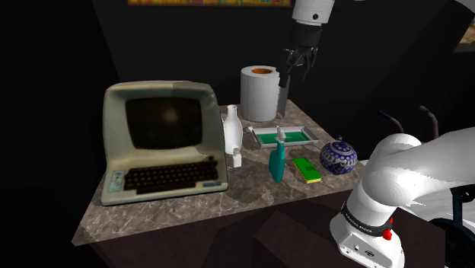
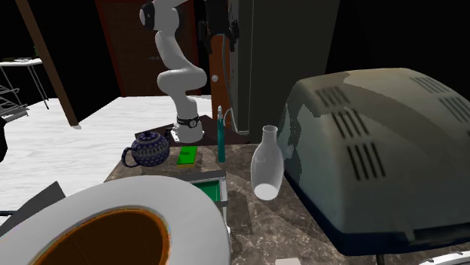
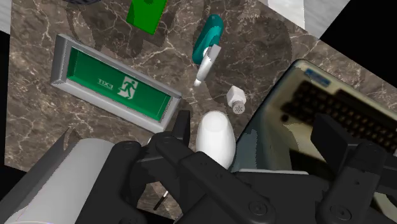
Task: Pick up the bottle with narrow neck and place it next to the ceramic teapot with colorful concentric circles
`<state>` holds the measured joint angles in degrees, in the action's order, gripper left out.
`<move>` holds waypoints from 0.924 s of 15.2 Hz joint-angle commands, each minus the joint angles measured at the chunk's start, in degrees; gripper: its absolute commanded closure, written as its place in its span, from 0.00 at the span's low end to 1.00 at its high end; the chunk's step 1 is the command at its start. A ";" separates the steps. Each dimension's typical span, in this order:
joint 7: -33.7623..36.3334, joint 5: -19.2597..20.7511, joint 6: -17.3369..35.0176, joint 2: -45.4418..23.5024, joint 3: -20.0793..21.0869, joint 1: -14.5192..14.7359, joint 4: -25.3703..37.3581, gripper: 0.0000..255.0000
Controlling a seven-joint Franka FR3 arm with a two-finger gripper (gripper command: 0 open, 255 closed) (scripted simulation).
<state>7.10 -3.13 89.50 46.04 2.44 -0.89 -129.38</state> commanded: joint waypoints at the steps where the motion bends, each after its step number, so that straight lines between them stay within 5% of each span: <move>1: 0.00 0.00 0.00 0.00 0.00 0.00 0.00 0.00; 14: -1.85 1.12 16.18 -25.81 -0.71 -1.07 7.09 0.00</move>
<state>5.48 -2.12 104.10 22.34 1.82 -1.86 -122.58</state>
